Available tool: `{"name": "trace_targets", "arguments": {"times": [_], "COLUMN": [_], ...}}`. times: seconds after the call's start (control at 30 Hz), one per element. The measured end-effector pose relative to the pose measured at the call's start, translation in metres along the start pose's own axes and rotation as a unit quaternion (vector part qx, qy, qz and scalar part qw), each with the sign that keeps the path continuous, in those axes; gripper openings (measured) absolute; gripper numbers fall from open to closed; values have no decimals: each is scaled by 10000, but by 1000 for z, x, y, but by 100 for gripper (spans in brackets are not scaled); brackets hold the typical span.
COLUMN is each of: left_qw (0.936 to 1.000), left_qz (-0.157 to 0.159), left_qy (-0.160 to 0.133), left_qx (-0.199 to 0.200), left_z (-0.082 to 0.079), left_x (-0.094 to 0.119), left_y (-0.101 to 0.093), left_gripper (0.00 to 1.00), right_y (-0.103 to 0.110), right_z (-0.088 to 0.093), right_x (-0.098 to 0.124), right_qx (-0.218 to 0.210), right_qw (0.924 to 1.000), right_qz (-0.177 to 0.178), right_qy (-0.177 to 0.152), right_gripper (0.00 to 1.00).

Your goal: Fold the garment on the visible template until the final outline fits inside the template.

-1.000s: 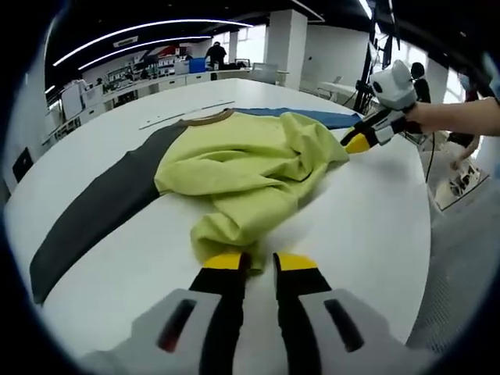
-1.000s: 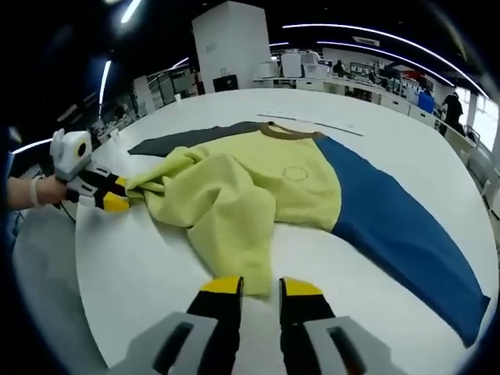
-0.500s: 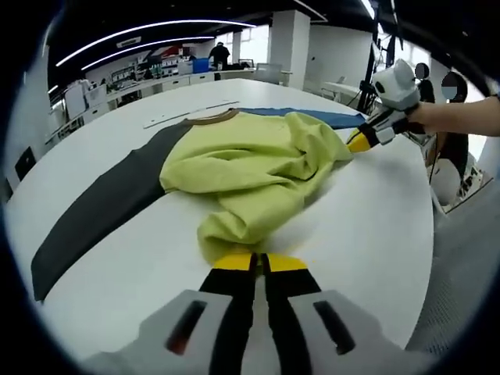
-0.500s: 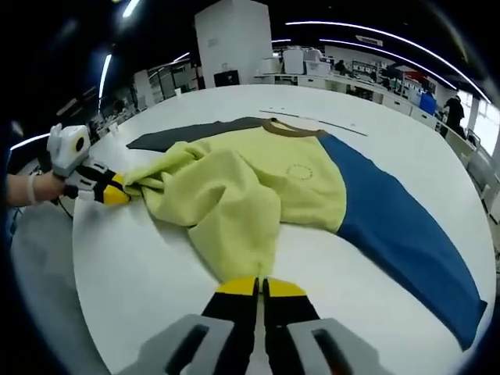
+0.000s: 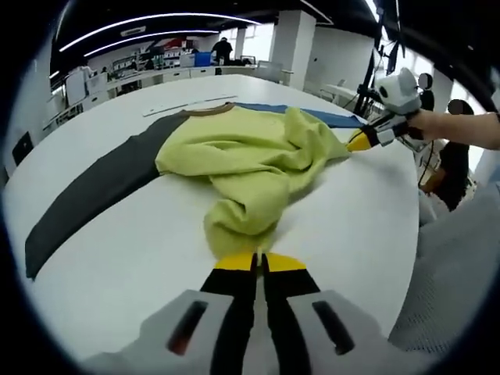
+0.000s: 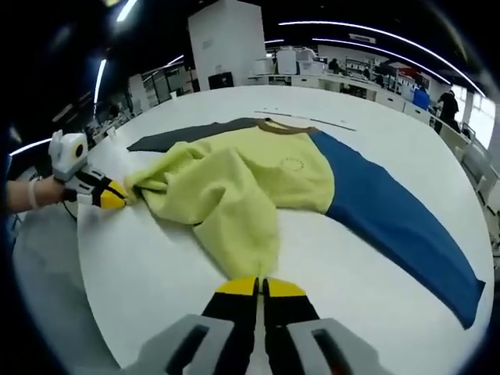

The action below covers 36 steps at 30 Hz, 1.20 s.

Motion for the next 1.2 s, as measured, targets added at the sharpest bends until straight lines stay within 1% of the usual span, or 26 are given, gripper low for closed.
{"name": "trace_targets", "arguments": {"times": [0.13, 0.23, 0.4, 0.5, 0.6, 0.67, 1.0, 1.13, 1.2], "left_qw": [10000, 9991, 9968, 9924, 9870, 9831, 9803, 9771, 9757], "left_qz": [88, 224, 347, 447, 550, 610, 561, 508, 442], "left_qy": [28, 0, 1, 9, -57, -158, -269, -262, -195], "left_qx": [34, 348, 715, 1145, 1511, 1717, 1875, 2049, 2137], "left_z": [5, 8, 14, 17, 19, 19, 22, 25, 28], "left_x": [3, 6, 10, 13, 17, 21, 37, 43, 46], "left_y": [-4, -7, -8, -8, -8, -7, -5, -3, -2], "left_gripper": [0, 0, 0, 0, 0, 0, 0, 0, 0], "right_y": [0, -1, -2, -3, -3, -3, -5, -4, -4], "right_z": [11, 19, 32, 39, 46, 50, 67, 75, 78], "right_x": [7, 12, 20, 25, 32, 35, 54, 60, 63], "right_qx": [-89, -157, -294, -358, -397, -428, -551, -605, -662], "right_qw": [10000, 9999, 9995, 9993, 9991, 9989, 9981, 9977, 9973], "right_qz": [28, 50, 106, 132, 166, 186, 279, 318, 321], "right_qy": [-12, -9, -10, 3, 3, -8, -32, -23, -44], "right_gripper": [0, 0, 0, 0, 0, 0, 0, 0, 0]}}
Point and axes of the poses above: the point that each gripper's makers call its tool centre point, and the gripper's own axes: x roughly backward along the fingers, y roughly to its left, z roughly out of its underside, the point moved 10 cm from there along x, roughly backward along the fingers, and after that the axes turned 11 degrees about y, right-handed, at the moved point
